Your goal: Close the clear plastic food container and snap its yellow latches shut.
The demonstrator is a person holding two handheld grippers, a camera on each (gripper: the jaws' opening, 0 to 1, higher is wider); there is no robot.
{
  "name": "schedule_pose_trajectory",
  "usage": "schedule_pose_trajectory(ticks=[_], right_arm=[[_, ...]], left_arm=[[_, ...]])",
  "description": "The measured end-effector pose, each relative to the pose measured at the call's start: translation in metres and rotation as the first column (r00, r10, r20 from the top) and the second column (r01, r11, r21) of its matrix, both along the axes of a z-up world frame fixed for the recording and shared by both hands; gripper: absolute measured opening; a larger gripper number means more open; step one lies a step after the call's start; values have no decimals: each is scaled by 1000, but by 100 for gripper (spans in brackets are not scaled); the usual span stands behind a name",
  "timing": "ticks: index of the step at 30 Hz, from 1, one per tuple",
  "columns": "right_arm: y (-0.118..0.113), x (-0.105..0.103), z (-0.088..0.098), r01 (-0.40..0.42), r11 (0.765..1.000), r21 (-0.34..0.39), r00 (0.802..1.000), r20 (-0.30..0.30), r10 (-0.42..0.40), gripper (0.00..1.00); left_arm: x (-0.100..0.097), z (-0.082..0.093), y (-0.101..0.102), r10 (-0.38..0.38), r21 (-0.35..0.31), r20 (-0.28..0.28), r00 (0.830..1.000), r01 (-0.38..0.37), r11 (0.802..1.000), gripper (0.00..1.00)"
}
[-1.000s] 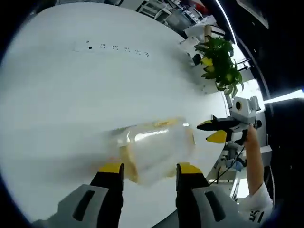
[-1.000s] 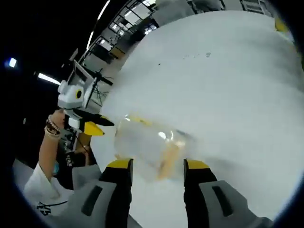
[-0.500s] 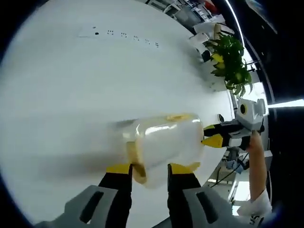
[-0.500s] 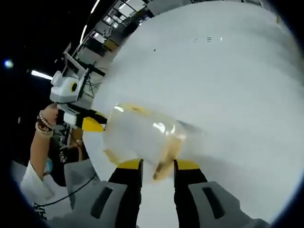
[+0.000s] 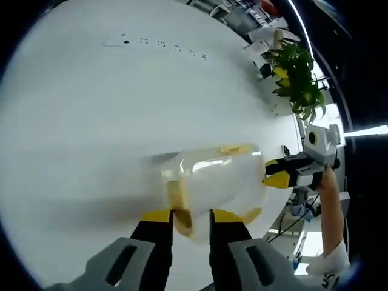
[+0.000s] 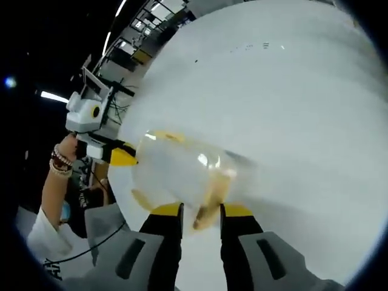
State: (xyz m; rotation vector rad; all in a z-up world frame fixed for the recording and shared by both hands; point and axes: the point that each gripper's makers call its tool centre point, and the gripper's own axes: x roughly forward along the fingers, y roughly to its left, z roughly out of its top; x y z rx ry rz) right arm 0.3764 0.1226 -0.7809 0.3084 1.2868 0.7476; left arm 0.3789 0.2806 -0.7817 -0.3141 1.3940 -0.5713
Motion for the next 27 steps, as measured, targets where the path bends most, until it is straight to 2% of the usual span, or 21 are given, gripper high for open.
schedule_pose_trajectory(ticks=[2, 5, 13, 15, 16, 18, 26, 27], right_arm=[[0, 0, 0, -11, 1000, -5, 1000, 3, 11, 20], [0, 0, -1, -6, 1000, 0, 1000, -3, 6, 19], [0, 3, -2, 6, 1000, 7, 1000, -11, -6, 19], [0, 2, -2, 6, 1000, 9, 1000, -13, -5, 19], [0, 1, -2, 7, 1000, 11, 1000, -15, -7, 19], [0, 1, -2, 6, 1000, 11, 1000, -17, -6, 19], [-2, 1, -3, 16, 1000, 22, 999, -35, -16, 18], [-1, 0, -4, 46, 998, 45, 997, -63, -43, 17]], left_arm=[[1, 0, 0, 6, -6, 25, 1000, -5, 1000, 15], [0, -1, 0, 28, -10, -5, 1000, -28, 1000, 15], [0, -3, 0, 60, -55, -33, 998, -62, 997, 13], [-7, -2, -5, 60, -61, -29, 998, -62, 996, 11], [-6, -6, -10, 93, -69, -37, 995, -95, 993, 12], [-6, -6, -13, 59, -76, -36, 998, -62, 995, 12], [-2, -7, -16, 54, -77, -38, 998, -57, 995, 12], [-2, -7, -17, 57, -77, -40, 998, -60, 995, 12]])
